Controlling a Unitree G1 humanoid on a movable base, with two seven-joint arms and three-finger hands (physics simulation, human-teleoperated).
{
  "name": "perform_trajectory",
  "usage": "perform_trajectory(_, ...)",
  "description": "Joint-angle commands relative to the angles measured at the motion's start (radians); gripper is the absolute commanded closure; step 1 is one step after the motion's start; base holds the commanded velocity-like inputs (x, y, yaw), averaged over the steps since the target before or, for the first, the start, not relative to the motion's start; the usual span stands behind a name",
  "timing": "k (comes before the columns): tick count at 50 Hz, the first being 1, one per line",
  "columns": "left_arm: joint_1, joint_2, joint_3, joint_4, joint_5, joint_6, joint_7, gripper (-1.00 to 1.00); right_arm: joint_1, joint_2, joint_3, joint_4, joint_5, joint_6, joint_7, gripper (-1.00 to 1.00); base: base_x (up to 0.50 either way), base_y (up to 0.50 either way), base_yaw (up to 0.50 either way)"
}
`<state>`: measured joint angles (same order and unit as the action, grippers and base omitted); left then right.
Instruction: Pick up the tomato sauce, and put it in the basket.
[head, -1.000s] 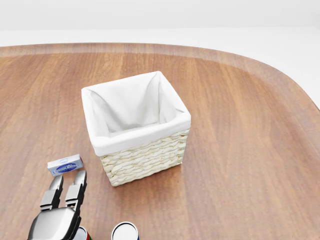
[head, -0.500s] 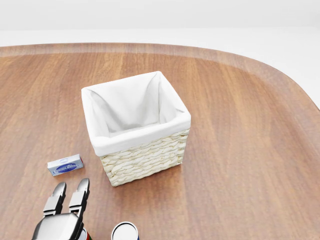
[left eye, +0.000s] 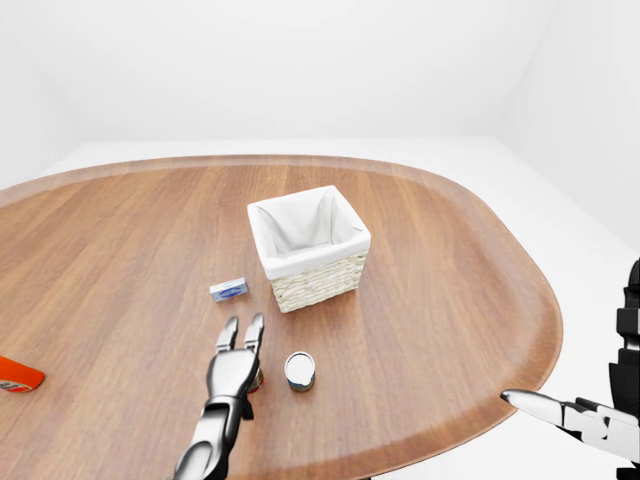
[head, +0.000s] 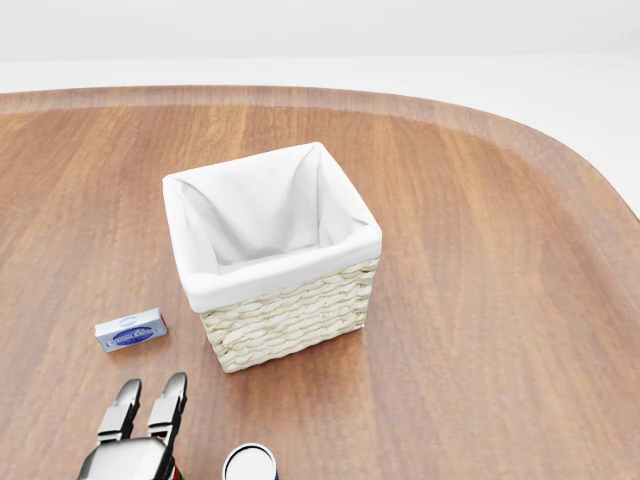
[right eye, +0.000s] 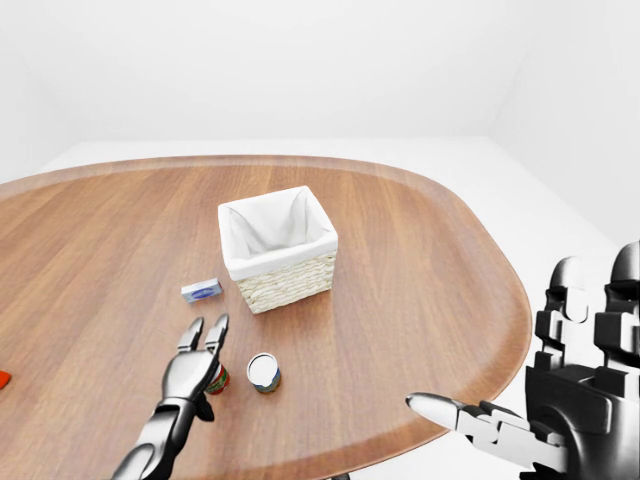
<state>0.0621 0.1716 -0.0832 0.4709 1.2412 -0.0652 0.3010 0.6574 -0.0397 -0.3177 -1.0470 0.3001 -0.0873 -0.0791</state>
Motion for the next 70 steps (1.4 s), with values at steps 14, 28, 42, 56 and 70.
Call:
perform_trajectory(14, -0.020, 0.007, -0.027, 0.087, 0.016, -0.005, 0.024, -1.00, 0.002, -0.005, 0.001, 0.000, 0.001, 0.000, -0.004, -1.00, 0.00, 0.00, 0.00)
perform_trajectory(28, -0.010, 0.007, -0.033, 0.096, 0.016, -0.022, 0.003, 1.00, 0.000, -0.012, 0.003, 0.000, 0.001, 0.000, -0.012, -1.00, 0.00, 0.00, 0.00)
perform_trajectory(42, -0.009, 0.006, -0.035, 0.101, 0.016, -0.022, 0.004, 1.00, -0.005, 0.004, -0.002, 0.000, -0.002, 0.000, 0.004, -1.00, 0.00, 0.00, 0.00)
perform_trajectory(56, -0.015, 0.003, -0.023, 0.082, 0.003, -0.022, 0.014, 1.00, -0.011, 0.017, 0.000, 0.000, -0.010, 0.000, 0.014, -1.00, 0.00, 0.00, 0.00)
perform_trajectory(70, -0.041, -0.021, 0.059, -0.118, -0.124, -0.006, 0.056, 1.00, -0.016, 0.018, -0.003, 0.000, -0.009, 0.000, 0.016, -1.00, 0.00, 0.00, 0.00)
